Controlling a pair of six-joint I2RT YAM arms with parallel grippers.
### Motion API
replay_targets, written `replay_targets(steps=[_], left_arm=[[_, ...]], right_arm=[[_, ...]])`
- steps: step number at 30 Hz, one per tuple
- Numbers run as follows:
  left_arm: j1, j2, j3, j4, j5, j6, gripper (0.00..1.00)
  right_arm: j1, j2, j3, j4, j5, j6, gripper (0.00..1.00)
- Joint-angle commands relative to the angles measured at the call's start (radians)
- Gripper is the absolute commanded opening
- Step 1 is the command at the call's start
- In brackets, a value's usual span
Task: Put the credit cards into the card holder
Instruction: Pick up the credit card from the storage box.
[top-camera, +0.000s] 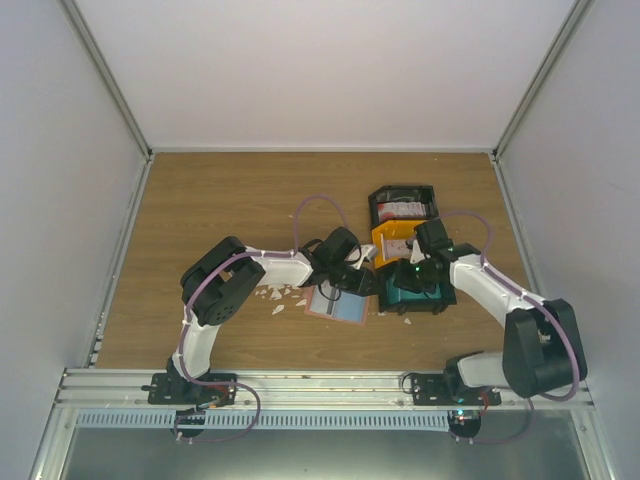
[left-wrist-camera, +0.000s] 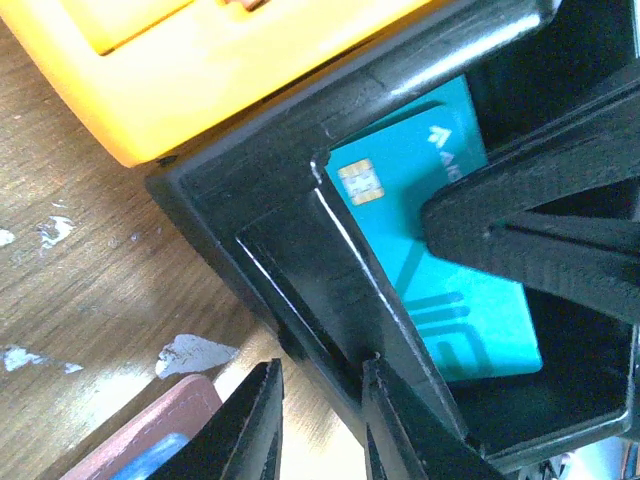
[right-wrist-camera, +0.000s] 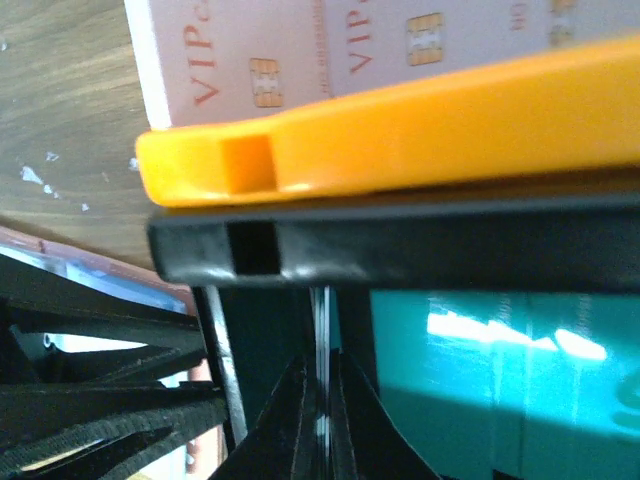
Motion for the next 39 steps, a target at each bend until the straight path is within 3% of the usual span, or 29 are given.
replay_targets(steps=[1, 8, 16, 23, 26, 29, 35, 39], left_arm=[[-0.011, -0.013, -0.004, 0.027, -0.022, 0.008, 0.27], [-0.01, -0.097, -0.03, 0.056, -0.039, 0.009, 0.37], [-0.003, -0.234, -0.103, 0.147, -0.042, -0.016, 0.57], [0.014, -0.231, -0.071, 0.195, 0.017, -0.037, 0.8], [0.02, -0.207, -0.033, 0.199, 0.054, -0.038, 0.84], [0.027, -0.196, -0.011, 0.22, 0.088, -0.051, 0.85], [0.061, -0.185, -0.015, 0.335, 0.197, -0.152, 0.84], [0.079, -0.188, -0.036, 0.413, 0.245, -0.203, 0.6]], right_arm=[[0.007, -0.067, 0.036, -0.072, 0.115, 0.009, 0.0], [-0.002, -0.159, 0.077, -0.121, 0.146, -0.008, 0.01], [-0.087, -0.318, 0.04, -0.063, 0.003, -0.045, 0.01], [-0.212, -0.426, 0.004, 0.095, -0.259, -0.093, 0.01], [-0.252, -0.449, -0.015, 0.172, -0.419, -0.091, 0.01], [-0.253, -0.469, -0.054, 0.254, -0.569, -0.06, 0.01], [-0.253, -0.497, -0.116, 0.331, -0.679, -0.027, 0.0], [-0.253, -0.508, -0.131, 0.341, -0.709, -0.021, 0.0]])
